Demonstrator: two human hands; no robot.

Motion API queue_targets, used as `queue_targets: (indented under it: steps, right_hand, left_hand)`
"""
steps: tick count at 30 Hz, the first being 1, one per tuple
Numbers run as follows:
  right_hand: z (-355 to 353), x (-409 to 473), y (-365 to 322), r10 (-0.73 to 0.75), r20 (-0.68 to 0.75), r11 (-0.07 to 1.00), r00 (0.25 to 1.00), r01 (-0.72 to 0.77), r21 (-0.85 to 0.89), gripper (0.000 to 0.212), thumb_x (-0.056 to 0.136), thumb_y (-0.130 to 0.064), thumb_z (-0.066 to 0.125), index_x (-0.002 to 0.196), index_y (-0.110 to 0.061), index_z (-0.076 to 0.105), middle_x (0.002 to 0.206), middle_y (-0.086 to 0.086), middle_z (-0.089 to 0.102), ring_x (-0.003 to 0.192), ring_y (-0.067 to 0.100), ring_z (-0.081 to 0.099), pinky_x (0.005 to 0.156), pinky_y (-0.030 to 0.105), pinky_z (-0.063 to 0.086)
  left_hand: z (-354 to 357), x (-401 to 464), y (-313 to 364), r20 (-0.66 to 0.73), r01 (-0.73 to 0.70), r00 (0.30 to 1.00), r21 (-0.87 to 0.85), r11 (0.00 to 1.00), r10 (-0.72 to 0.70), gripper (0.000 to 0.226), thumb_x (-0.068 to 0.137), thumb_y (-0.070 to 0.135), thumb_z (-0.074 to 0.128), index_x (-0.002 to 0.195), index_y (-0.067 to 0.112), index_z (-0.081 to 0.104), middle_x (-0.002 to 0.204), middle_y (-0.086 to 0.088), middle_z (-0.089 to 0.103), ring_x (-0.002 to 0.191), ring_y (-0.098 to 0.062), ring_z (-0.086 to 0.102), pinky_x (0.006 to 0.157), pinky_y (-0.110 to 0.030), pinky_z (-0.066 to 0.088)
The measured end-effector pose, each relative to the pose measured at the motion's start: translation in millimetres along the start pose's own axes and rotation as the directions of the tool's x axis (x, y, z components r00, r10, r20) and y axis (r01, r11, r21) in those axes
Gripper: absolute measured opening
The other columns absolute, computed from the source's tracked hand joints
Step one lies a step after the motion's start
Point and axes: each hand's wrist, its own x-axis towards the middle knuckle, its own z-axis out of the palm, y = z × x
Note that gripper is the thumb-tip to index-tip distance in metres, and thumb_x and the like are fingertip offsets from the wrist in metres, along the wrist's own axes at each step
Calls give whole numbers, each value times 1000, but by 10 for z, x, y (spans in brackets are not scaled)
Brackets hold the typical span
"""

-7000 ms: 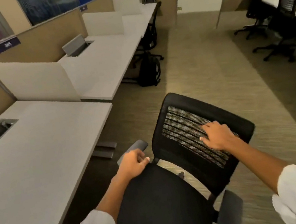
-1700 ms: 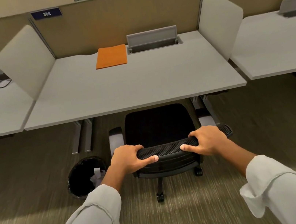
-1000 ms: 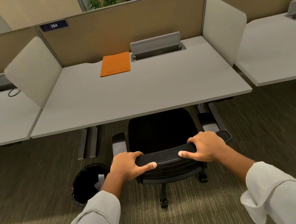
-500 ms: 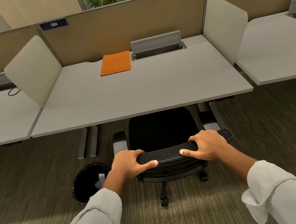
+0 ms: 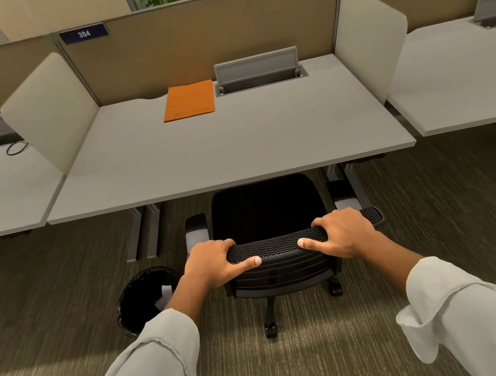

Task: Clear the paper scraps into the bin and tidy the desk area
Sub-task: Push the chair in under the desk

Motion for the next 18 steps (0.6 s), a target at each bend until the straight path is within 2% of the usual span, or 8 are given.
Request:
queue_targets:
  steps: [2, 4, 7, 9, 11, 14, 16, 18]
  right_hand:
    - [-3, -18, -6, 7, 4, 1000, 1000, -6, -8, 110, 75, -95, 0, 119, -21, 68, 72, -4, 67, 70, 13, 63, 70, 34, 45]
    - [-3, -75, -16, 22, -10, 1000, 1000, -22, 1, 104, 80, -91, -1, 111, -20, 69, 75, -6, 66, 75, 13, 62, 85, 39, 44]
    - [57, -252, -54, 53, -107, 999, 993, -52, 14, 90, 91, -80, 7, 126, -20, 64, 115, -2, 71, 109, 18, 63, 105, 46, 38]
    - [128, -394, -87, 66, -174, 998, 982, -68, -6, 83, 95, -74, 14, 138, -16, 56, 139, 4, 61, 130, 22, 54, 112, 50, 33]
    - [215, -546, -130, 26, -231, 999, 973, -36, -38, 77, 97, -68, 28, 146, -12, 47, 154, 10, 45, 141, 26, 42, 116, 55, 28]
    - [375, -848, -206, -61, -279, 998, 958, 56, -27, 75, 92, -56, 49, 150, -10, 39, 163, 15, 25, 149, 31, 28, 118, 59, 22]
    - [501, -1117, -246, -64, -254, 998, 965, 69, 11, 73, 87, -50, 57, 147, -10, 44, 162, 16, 27, 149, 32, 29, 116, 59, 25]
    - [635, -1367, -287, -48, -154, 998, 987, 53, 33, 67, 84, -46, 59, 141, -12, 50, 159, 16, 34, 142, 30, 39, 112, 56, 32]
  left_hand:
    - [-17, -20, 15, -9, -2, 1000, 11, 1000, 2, 94, 69, 101, 19, 95, 24, 67, 76, 8, 65, 67, -7, 59, 60, -26, 47]
    - [-37, -53, 53, -26, 1, 1000, 20, 1000, 0, 94, 71, 99, 17, 97, 23, 67, 81, 9, 66, 73, -8, 59, 65, -26, 44]
    - [-33, -143, 158, -44, 28, 999, -17, 999, -29, 91, 77, 93, 21, 114, 22, 64, 103, 6, 70, 96, -14, 63, 89, -36, 44]
    - [-9, -226, 247, -89, 29, 995, -42, 999, -33, 85, 82, 86, 34, 128, 19, 59, 123, 1, 66, 116, -20, 59, 106, -45, 40]
    - [53, -336, 390, -191, -30, 981, -12, 999, 27, 80, 81, 75, 49, 134, 15, 54, 137, -5, 58, 129, -24, 51, 114, -48, 35]
    - [201, -509, 722, -341, -177, 923, 39, 983, 180, 64, 81, 55, 60, 127, 11, 57, 142, -13, 50, 135, -31, 43, 113, -50, 36]
    - [353, -628, 1003, -336, -293, 896, 48, 955, 291, 55, 81, 45, 61, 124, 10, 58, 144, -16, 48, 137, -35, 42, 113, -52, 35]
    - [532, -760, 1236, -256, -366, 895, 51, 929, 366, 52, 80, 39, 60, 123, 10, 58, 144, -18, 48, 137, -36, 42, 112, -52, 35]
